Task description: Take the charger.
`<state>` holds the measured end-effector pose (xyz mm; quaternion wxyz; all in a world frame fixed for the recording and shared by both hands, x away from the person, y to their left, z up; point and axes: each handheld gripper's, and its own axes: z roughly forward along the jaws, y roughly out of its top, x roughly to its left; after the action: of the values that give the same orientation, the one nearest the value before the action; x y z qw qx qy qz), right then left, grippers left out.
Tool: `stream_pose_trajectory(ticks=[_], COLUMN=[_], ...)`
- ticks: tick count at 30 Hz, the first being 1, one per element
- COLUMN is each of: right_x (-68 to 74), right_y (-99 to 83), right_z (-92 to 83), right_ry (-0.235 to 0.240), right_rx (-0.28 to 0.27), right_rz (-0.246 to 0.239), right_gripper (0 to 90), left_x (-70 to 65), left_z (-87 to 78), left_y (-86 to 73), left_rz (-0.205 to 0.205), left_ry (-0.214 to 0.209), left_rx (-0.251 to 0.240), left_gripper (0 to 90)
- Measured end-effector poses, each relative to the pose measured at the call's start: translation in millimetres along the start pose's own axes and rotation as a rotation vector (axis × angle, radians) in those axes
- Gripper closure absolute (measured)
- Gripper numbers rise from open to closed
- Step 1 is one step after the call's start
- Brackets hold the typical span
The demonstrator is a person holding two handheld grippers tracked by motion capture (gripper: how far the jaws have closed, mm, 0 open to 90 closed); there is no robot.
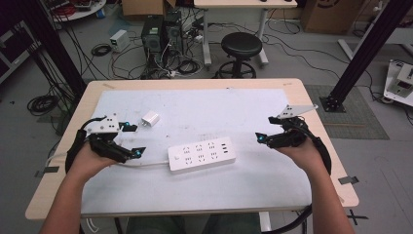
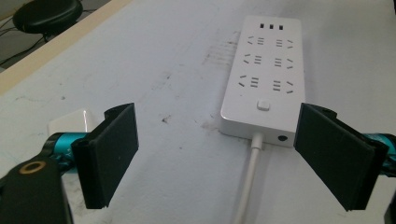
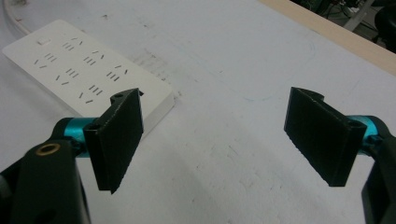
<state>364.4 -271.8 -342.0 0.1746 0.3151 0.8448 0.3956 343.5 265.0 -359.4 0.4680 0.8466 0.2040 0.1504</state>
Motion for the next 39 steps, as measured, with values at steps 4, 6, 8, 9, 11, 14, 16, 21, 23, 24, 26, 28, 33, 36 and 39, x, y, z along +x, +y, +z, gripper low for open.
stream_pose_trajectory(ticks=[4, 6, 8, 9, 11, 14, 16, 21, 23, 24, 26, 28, 33, 36, 39], right_x=[0.1, 0.2, 0.5, 0.6, 0.2, 1.4, 2.2, 3.1, 4.2, 4.2, 4.3, 4.0, 4.6, 5.2, 5.5], right_y=[4.2, 5.6, 5.9, 6.2, 6.3, 6.0, 6.1, 6.8, 7.2, 7.2, 7.6, 7.8, 8.0, 7.9, 7.6], right_z=[0.1, 0.6, 0.6, 0.9, 1.8, 1.0, 0.7, 0.7, 1.4, 1.4, 2.3, 2.7, 3.5, 4.2, 4.5], right_ry=[-0.004, -0.004, -0.001, -0.01, -0.013, -0.02, -0.014, -0.021, -0.018, -0.018, -0.018, -0.023, -0.022, -0.025, -0.025], right_rx=[-0.002, -0.003, -0.002, 0.0, -0.001, -0.007, -0.009, -0.005, -0.001, -0.001, 0.003, 0.006, 0.013, 0.019, 0.018], right_rz=[-0.008, -0.008, -0.004, -0.004, -0.013, -0.007, -0.006, -0.003, -0.006, -0.006, -0.01, -0.009, -0.005, -0.005, -0.006], right_gripper=[20.2, 20.2, 20.2, 20.2, 20.2, 20.2, 20.2, 20.2, 20.2, 20.2, 20.2, 20.2, 20.2, 20.2, 20.2], left_x=[2.8, 3.4, 4.6, 6.8, 9.3, 13.2, 19.0, 32.3, 43.6, 43.6, 55.1, 63.0, 77.5, 86.2, 94.3], left_z=[-0.4, -0.3, 0.8, 2.2, 5.4, 10.1, 15.2, 25.9, 35.0, 35.0, 43.7, 48.5, 60.0, 71.1, 78.1], left_y=[1.2, 1.7, 3.4, 8.2, 16.4, 25.7, 30.2, 33.2, 30.2, 30.2, 24.5, 20.5, 13.4, 15.0, 11.7], left_rz=[-0.028, -0.029, -0.042, -0.052, -0.047, -0.055, -0.068, -0.105, -0.147, -0.147, -0.185, -0.207, -0.245, -0.234, -0.272], left_ry=[0.041, 0.044, 0.053, 0.082, 0.109, 0.122, 0.144, 0.168, 0.195, 0.195, 0.223, 0.237, 0.254, 0.262, 0.274], left_rx=[-0.003, -0.002, -0.003, 0.001, 0.007, 0.012, 0.025, 0.038, 0.054, 0.054, 0.06, 0.065, 0.103, 0.145, 0.131], left_gripper=[13.9, 13.9, 14.0, 14.0, 14.0, 14.0, 14.0, 14.0, 13.9, 13.9, 14.0, 13.9, 13.9, 13.9, 13.9])
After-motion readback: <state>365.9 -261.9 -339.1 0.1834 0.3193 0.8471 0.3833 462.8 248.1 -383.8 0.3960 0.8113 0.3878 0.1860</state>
